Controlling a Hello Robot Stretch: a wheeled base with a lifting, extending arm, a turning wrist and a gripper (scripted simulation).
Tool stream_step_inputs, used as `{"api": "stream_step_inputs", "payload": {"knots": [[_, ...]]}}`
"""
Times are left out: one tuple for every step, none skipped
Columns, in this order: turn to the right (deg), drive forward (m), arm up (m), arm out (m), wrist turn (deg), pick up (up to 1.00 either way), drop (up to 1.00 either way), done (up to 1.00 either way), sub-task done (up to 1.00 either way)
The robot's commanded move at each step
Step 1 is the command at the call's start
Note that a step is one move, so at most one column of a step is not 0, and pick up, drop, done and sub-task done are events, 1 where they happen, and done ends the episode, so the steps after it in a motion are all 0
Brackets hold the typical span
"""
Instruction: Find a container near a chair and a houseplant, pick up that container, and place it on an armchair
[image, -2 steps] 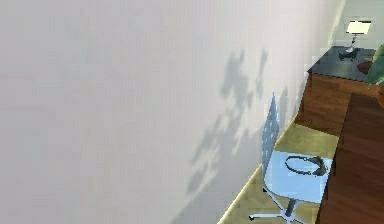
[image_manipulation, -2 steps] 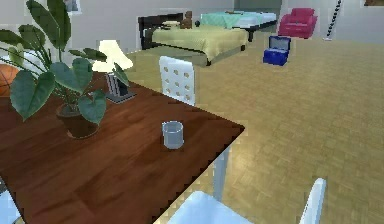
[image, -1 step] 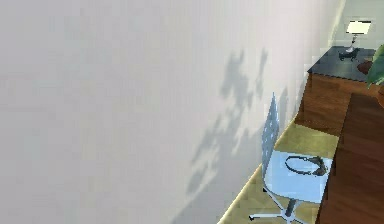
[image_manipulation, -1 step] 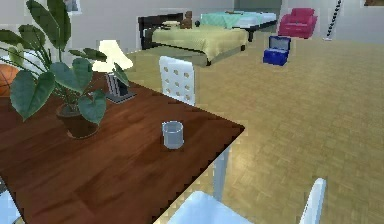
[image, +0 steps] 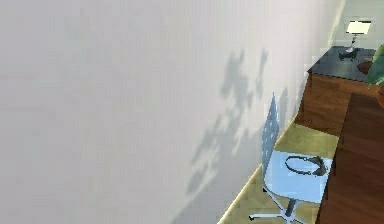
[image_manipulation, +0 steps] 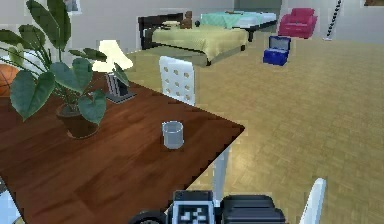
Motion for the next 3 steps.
{"api": "stream_step_inputs", "payload": {"knots": [[0.0, 0.0, 0.0, 0.46, 0.0, 0.0, 0.0, 0.0, 0.0], [0.0, 0.0, 0.0, 0.0, 45.0, 0.0, 0.0, 0.0, 0.0], [0.0, 0.0, 0.0, 0.0, 45.0, 0.0, 0.0, 0.0, 0.0]]}}
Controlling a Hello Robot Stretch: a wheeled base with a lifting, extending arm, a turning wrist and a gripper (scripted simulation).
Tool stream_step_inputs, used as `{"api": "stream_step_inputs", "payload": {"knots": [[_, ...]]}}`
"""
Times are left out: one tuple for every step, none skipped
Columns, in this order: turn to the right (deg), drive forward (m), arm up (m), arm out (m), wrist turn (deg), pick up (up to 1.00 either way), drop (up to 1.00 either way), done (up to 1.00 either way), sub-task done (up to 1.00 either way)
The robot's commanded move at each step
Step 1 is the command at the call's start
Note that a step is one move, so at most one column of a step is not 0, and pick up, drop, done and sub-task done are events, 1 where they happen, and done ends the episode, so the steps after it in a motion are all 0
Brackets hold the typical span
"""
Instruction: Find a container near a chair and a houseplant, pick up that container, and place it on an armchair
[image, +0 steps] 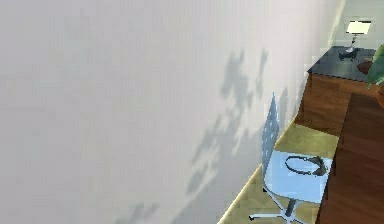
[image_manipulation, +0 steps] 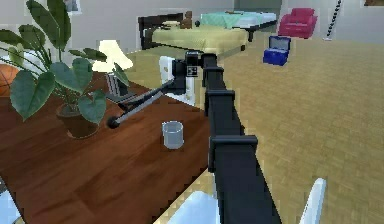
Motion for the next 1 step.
{"api": "stream_step_inputs", "payload": {"knots": [[0.0, 0.0, 0.0, 0.0, 45.0, 0.0, 0.0, 0.0, 0.0]]}}
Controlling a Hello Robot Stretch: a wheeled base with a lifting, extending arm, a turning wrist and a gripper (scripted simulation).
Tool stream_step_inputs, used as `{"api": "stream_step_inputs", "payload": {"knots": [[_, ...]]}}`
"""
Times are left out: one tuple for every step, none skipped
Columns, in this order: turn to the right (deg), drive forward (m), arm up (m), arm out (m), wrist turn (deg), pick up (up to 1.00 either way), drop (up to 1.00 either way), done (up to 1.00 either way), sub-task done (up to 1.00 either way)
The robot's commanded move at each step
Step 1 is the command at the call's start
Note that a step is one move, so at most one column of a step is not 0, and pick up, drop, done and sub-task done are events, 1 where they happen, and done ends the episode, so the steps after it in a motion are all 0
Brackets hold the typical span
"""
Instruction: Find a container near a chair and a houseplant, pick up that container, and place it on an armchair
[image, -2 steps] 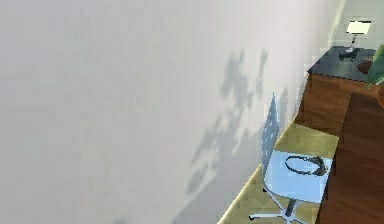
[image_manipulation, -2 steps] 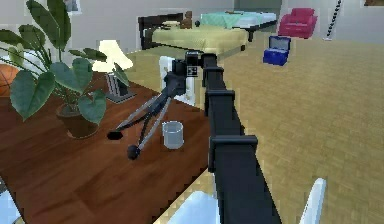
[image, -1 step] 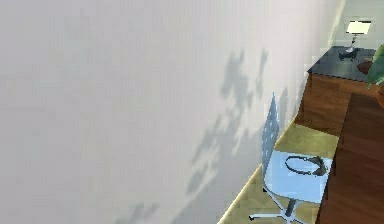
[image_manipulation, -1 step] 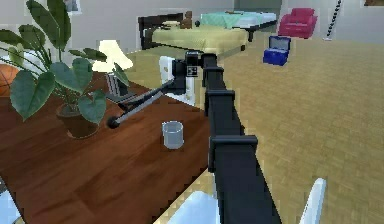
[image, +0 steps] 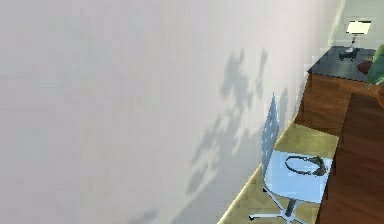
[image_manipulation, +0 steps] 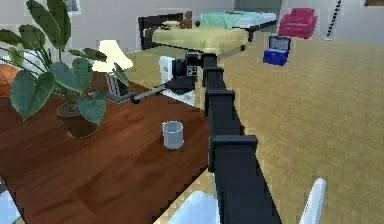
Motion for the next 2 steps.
{"api": "stream_step_inputs", "payload": {"knots": [[0.0, 0.0, 0.0, 0.0, 27.0, 0.0, 0.0, 0.0, 0.0], [0.0, 0.0, -0.3, 0.0, 0.0, 0.0, 0.0, 0.0, 0.0]]}}
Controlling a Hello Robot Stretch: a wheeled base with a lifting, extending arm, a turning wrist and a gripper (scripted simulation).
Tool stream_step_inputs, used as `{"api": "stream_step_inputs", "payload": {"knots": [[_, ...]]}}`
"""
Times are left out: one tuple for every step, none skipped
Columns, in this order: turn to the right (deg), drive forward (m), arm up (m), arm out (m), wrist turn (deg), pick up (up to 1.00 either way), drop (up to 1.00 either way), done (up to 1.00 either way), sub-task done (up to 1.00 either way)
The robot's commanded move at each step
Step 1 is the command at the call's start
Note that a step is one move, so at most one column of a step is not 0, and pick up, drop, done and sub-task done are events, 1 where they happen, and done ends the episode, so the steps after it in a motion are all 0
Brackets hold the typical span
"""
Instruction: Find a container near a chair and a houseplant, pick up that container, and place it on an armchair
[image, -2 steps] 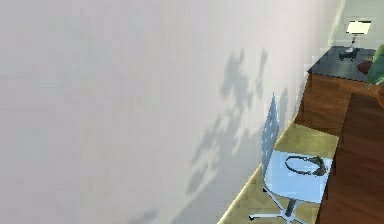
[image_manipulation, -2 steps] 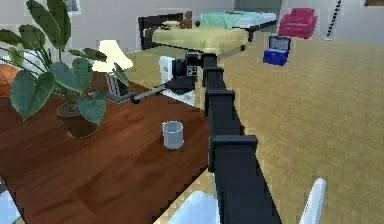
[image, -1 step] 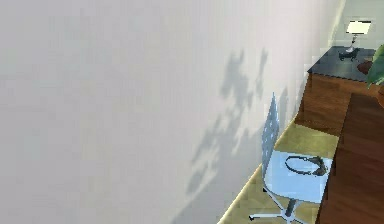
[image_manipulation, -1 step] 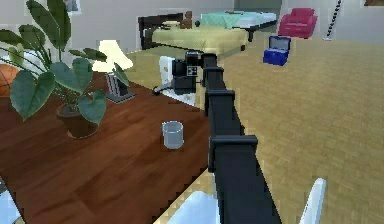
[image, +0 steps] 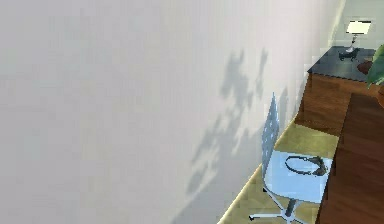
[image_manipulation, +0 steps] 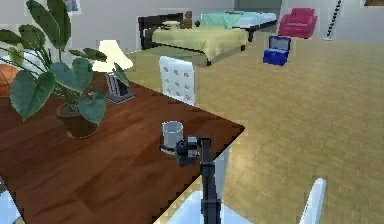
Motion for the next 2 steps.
{"api": "stream_step_inputs", "payload": {"knots": [[0.0, 0.0, 0.0, 0.0, 0.0, 1.0, 0.0, 0.0, 0.0], [0.0, 0.0, 0.1, 0.0, 0.0, 0.0, 0.0, 0.0, 0.0]]}}
